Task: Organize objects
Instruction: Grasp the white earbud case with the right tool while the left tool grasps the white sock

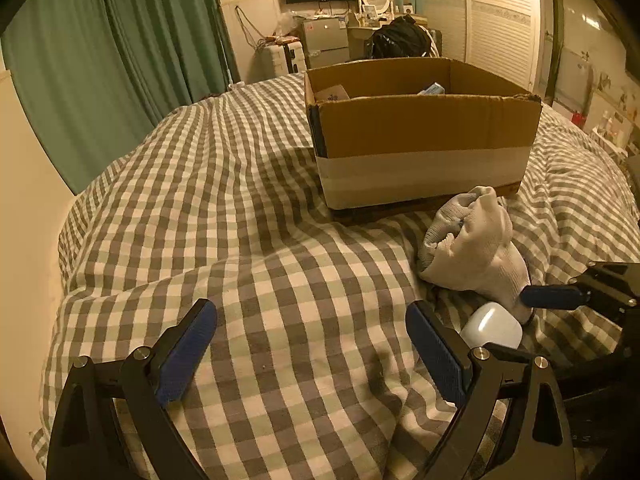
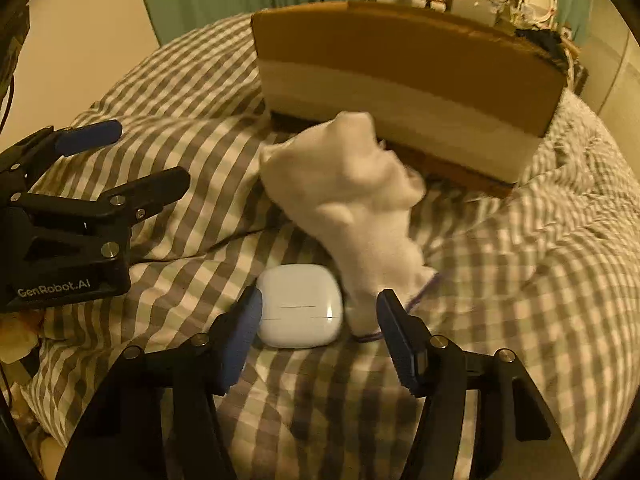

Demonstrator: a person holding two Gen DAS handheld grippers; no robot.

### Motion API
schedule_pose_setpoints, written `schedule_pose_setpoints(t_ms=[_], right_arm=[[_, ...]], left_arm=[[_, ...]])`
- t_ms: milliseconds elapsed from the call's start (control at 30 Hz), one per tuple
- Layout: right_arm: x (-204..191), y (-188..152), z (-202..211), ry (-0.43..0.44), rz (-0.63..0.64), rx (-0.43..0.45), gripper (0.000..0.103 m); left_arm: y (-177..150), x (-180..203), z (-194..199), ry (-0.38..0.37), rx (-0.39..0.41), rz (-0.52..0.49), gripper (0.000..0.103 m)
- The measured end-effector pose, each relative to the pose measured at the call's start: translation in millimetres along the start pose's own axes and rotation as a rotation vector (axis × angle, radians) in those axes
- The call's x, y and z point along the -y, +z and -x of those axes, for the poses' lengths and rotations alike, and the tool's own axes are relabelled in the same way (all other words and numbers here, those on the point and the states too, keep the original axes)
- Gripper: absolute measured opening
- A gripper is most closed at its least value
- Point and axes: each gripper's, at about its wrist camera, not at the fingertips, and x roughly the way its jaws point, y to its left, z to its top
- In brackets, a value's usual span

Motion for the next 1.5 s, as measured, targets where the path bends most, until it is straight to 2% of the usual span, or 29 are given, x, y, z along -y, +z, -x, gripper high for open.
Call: schedule_pose_setpoints(t_ms=[167, 233, 333, 500, 633, 733, 833, 967, 1133, 1167, 1200, 1333, 1500], right_arm=[[-1, 0, -18, 0.049, -0.006, -0.062, 0.060], [-3, -2, -18, 0.048, 0.002, -0.065, 0.049], [-7, -7, -10, 0.042, 0.024, -0.043, 0.049], [4, -14, 26, 0.059, -0.014, 0.046, 0.048], [21, -16, 62, -0.013, -0.021, 0.126, 0.049], [37, -11, 78, -0.075, -0.049, 0.170, 0.049], [60, -3, 88, -0.109, -0.101, 0.198, 0.049], [83, -6, 91, -0.133, -0.151, 0.212, 0.049], [99, -10, 86, -0.116, -0.187, 0.200, 0.049], [101, -11, 83, -0.109, -0.191, 0.193, 0.049], [102, -11, 81, -0.102, -0.194, 0.188, 0.049], [102, -14, 69, -0.077, -0.201, 0.173, 0.049], [104, -16, 61, -0.066, -0.206, 0.164, 0.049]], left_arm=[[-2, 3, -2, 0.008, -0.006, -0.017, 0.098], [-1, 5, 0, 0.007, -0.007, -0.027, 0.098], [-1, 10, 2, 0.012, -0.009, -0.035, 0.098], [5, 24, 11, -0.016, 0.005, -0.052, 0.098], [16, 43, 13, -0.077, 0.006, -0.065, 0.098], [24, 59, 7, -0.139, -0.005, -0.072, 0.098], [34, 73, -6, -0.166, -0.020, -0.082, 0.098], [45, 93, -28, -0.186, -0.047, -0.100, 0.098], [46, 109, -57, -0.202, -0.088, -0.134, 0.098], [46, 111, -59, -0.207, -0.089, -0.139, 0.094], [45, 114, -61, -0.219, -0.090, -0.152, 0.083], [41, 119, -63, -0.200, -0.085, -0.178, 0.072], [42, 113, -48, -0.205, -0.076, -0.153, 0.056]])
